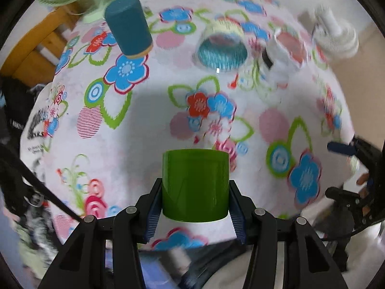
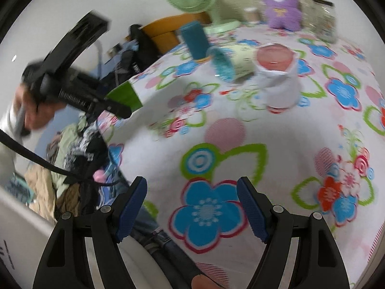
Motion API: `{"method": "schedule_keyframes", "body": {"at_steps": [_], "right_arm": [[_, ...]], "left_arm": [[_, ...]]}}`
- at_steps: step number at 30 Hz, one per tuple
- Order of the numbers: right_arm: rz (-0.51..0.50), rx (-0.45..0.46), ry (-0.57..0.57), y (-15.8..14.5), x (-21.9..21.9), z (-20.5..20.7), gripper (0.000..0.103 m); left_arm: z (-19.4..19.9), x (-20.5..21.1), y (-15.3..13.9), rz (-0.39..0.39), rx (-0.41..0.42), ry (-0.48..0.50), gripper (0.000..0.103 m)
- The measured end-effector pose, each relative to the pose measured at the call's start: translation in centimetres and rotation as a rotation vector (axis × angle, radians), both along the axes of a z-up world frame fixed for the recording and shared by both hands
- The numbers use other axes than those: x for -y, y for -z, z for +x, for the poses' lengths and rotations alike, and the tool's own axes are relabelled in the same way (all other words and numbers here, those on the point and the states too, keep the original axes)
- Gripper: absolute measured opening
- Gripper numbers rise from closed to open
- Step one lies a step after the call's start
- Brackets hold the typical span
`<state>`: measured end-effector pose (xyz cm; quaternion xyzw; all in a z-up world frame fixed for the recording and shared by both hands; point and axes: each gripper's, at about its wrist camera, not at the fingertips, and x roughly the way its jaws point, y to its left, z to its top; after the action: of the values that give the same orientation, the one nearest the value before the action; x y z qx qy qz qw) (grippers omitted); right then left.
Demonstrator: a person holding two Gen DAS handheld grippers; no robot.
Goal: Flip cup upside down
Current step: 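Lift the green cup with the left tool and roll the tool over, then turn the green cup rim-down with the left tool and lower it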
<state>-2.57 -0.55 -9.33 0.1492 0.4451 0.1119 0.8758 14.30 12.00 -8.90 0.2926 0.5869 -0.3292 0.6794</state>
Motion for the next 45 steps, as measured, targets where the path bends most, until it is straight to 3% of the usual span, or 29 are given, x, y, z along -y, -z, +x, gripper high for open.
{"method": "schedule_keyframes", "body": {"at_steps": [8, 13, 20, 31, 45], "right_arm": [[0.006, 0.005, -0.078, 0.5, -1.9, 0.8, 0.079], [0.020, 0.003, -0.088, 1.0, -1.9, 0.8, 0.079], [0.043, 0.043, -0.114, 1.4, -2.2, 0.4, 0.079], [0.026, 0.184, -0.179, 1.4, -3.4, -0.9, 0.079], [0.085, 0.227, -0.110, 1.7, -1.6, -0.9, 0.079]], "left_arm": [[-1.1, 1.0, 2.1, 0.315, -0.101, 0.173, 0.052], [-2.5, 1.3, 4.9, 0.505, -0.168, 0.218, 0.052], [-2.5, 1.4, 6.1, 0.653, -0.191, 0.237, 0.052], [-3.3, 2.9, 8.9, 0.838, -0.202, 0.306, 0.053], [-4.0, 4.4, 10.3, 0.899, -0.215, 0.301, 0.053]]}}
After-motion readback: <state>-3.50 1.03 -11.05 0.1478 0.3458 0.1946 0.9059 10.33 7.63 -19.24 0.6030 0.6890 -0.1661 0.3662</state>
